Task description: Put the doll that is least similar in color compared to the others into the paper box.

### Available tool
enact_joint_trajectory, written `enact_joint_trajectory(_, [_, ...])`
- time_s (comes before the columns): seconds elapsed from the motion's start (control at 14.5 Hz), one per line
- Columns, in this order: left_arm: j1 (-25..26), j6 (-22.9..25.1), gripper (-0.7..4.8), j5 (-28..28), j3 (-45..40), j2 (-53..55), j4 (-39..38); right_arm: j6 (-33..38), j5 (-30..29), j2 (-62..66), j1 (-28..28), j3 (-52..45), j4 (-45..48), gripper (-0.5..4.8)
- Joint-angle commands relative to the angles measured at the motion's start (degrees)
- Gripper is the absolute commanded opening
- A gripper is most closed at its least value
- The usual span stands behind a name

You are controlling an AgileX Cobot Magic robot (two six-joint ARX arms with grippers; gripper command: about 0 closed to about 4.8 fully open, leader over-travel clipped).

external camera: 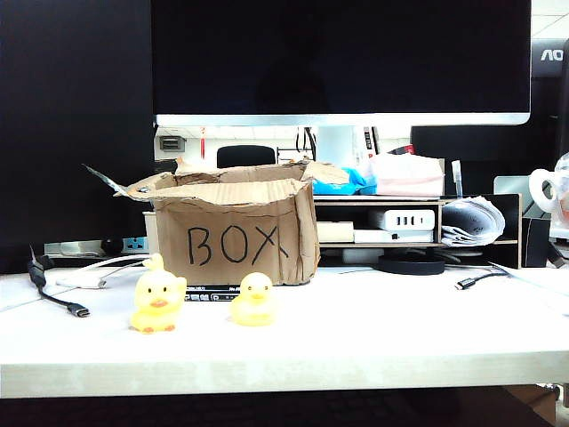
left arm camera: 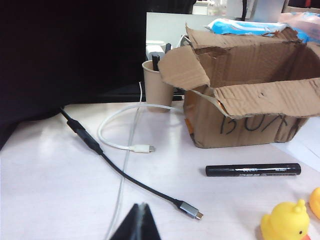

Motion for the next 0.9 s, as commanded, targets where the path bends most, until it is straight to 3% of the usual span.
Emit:
enact_joint_trajectory(0.07, [0.1,0.1,-0.05,0.2,0.1,0.0,0.3,1.8,-0.6,-0.4,-5.9,-1.2,1.2,0.00])
enact_joint_trajectory(0.28, [0.1,0.1,-0.05,0.2,0.1,0.0,0.3,2.0,-0.6,-0.4,-8.3,-1.9,2.7,-0.01])
enact_joint_trajectory(0.48, [0.1,0.1,-0.05,0.2,0.1,0.0,0.3,2.0,-3.4,-0.4,-7.2,-4.3,4.9,-0.01])
enact_joint_trajectory(0.9, [0.1,0.1,-0.05,0.2,0.1,0.0,0.3,2.0,-3.3,-0.4,-3.7,-5.9,6.3,0.00])
